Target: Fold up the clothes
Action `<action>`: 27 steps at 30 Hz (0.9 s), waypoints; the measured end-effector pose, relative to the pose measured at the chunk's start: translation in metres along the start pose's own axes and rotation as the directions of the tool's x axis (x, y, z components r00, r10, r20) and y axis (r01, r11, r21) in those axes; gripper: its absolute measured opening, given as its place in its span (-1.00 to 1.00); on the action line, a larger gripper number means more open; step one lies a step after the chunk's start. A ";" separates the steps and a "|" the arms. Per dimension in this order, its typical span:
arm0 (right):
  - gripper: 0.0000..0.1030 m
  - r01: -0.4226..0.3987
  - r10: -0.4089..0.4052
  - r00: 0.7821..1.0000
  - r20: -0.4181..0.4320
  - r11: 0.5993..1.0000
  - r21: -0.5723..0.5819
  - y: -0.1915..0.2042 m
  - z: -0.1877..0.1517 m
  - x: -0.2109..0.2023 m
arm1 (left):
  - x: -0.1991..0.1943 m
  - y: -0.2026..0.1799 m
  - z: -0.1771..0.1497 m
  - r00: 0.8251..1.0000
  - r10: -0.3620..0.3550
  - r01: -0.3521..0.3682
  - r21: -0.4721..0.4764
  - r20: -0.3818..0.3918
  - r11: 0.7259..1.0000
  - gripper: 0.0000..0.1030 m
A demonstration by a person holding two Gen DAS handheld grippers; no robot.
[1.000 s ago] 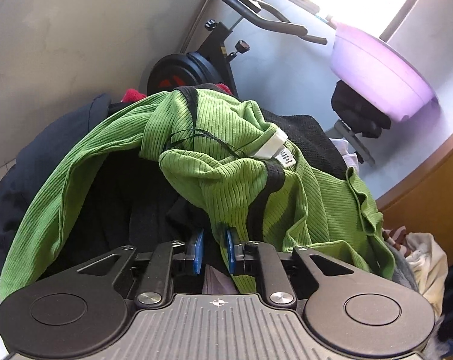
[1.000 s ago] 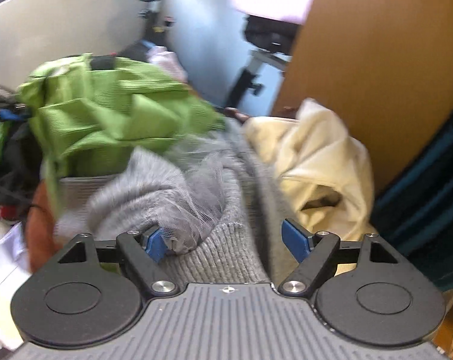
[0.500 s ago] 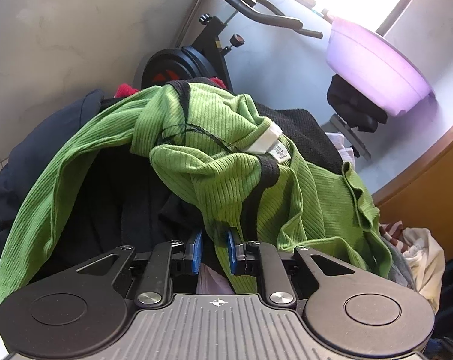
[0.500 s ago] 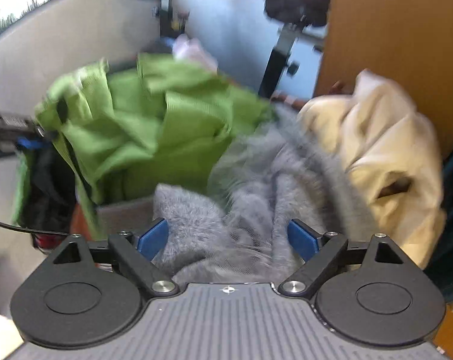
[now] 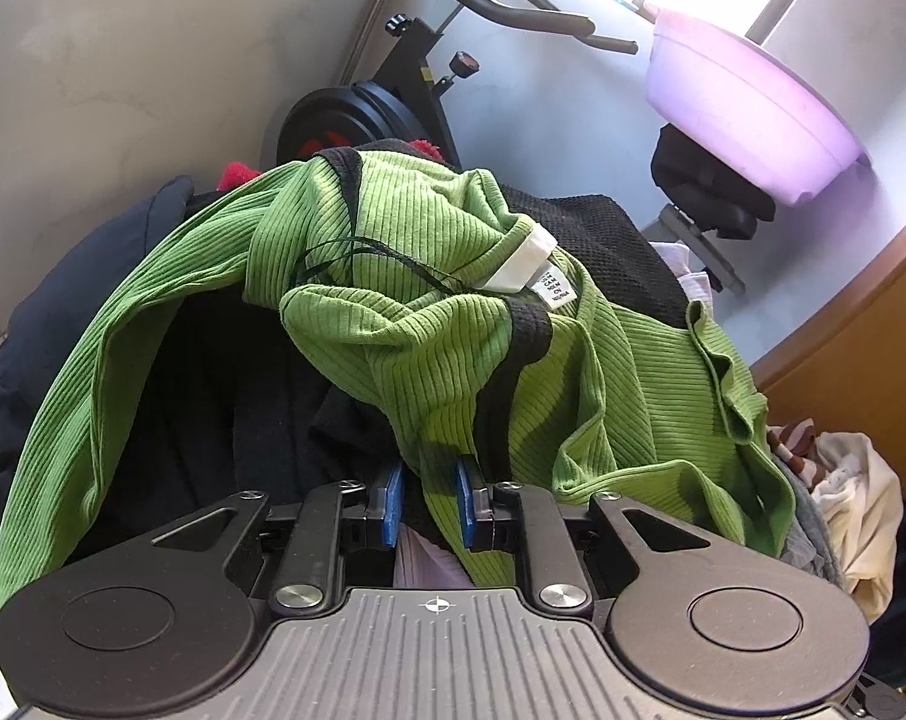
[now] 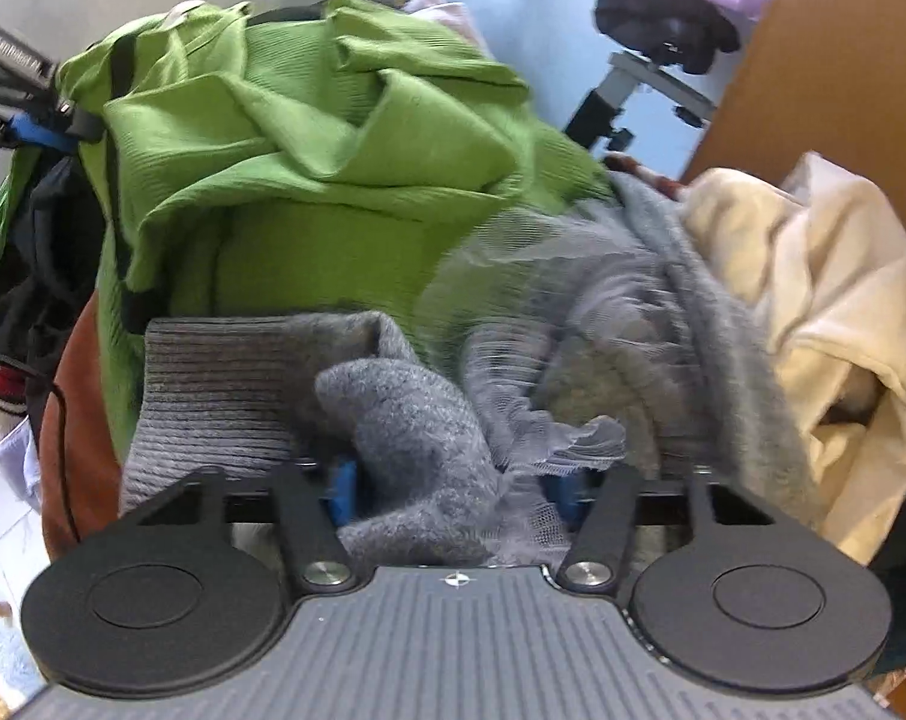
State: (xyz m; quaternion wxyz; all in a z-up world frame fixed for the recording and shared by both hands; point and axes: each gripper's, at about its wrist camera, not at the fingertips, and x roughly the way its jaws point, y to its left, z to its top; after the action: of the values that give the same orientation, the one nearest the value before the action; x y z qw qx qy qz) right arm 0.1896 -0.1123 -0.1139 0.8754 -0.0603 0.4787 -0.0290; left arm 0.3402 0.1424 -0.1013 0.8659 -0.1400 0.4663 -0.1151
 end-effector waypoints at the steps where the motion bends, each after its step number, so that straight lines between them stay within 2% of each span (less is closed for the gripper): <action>1: -0.11 0.012 -0.012 1.000 0.001 1.000 0.020 -0.005 -0.001 -0.003 | 0.000 0.000 0.000 1.000 0.000 0.000 0.002 0.000 1.000 -0.70; 4: -0.23 0.086 -0.087 0.996 0.002 0.993 0.075 -0.023 -0.005 -0.011 | 0.000 0.000 0.000 1.000 0.000 0.000 0.003 0.001 1.000 -0.70; 8: -0.29 0.195 -0.195 0.981 -0.012 0.974 0.119 -0.051 -0.011 -0.019 | 0.000 0.001 0.000 1.000 0.001 -0.001 0.004 0.000 1.000 -0.70; 11: -0.29 0.244 -0.240 0.970 -0.047 0.964 0.108 -0.062 -0.017 -0.011 | 0.001 0.000 -0.001 1.000 0.003 -0.003 0.004 0.000 1.000 -0.70; 14: -0.29 0.258 -0.251 0.963 -0.102 0.964 0.067 -0.060 -0.026 0.012 | 0.002 -0.001 -0.002 1.000 0.010 -0.010 0.009 -0.001 1.000 -0.68; 16: -0.28 0.268 -0.261 0.956 -0.130 0.963 0.038 -0.056 -0.031 0.025 | 0.002 -0.001 -0.002 1.000 0.017 -0.017 0.011 -0.003 1.000 -0.59; 18: -0.26 0.281 -0.278 0.952 -0.132 0.960 0.011 -0.048 -0.032 0.030 | 0.001 -0.001 -0.001 1.000 0.023 -0.023 0.008 -0.003 1.000 -0.39; 22: -0.09 0.273 -0.266 0.955 -0.131 0.962 0.033 -0.046 -0.030 0.025 | -0.001 0.000 0.000 1.000 0.016 -0.016 0.004 0.005 1.000 -0.26; 27: 0.23 0.236 -0.224 0.965 -0.138 0.969 0.075 -0.046 -0.025 0.012 | -0.007 -0.002 0.003 1.000 -0.006 0.006 0.008 0.013 1.000 0.06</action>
State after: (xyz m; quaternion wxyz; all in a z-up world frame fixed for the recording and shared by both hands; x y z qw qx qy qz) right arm 0.1751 -0.1610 -0.1310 0.8353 -0.0736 0.5219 -0.1561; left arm 0.3389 0.1434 -0.0932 0.8691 -0.1390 0.4596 -0.1187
